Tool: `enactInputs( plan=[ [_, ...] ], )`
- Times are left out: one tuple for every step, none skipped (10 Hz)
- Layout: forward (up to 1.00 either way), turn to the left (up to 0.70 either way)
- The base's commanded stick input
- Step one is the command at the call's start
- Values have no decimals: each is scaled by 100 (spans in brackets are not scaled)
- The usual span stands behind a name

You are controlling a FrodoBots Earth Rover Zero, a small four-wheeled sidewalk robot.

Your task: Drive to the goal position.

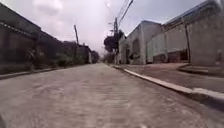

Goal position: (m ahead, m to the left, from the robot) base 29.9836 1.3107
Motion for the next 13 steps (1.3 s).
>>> enactInputs(
  plan=[
    [100,0],
    [100,0],
    [100,0],
    [100,0],
    [100,0],
    [100,-31],
    [100,-31],
    [100,-31],
    [100,-22],
    [100,-9],
    [100,0],
    [100,0],
    [100,0]
  ],
)
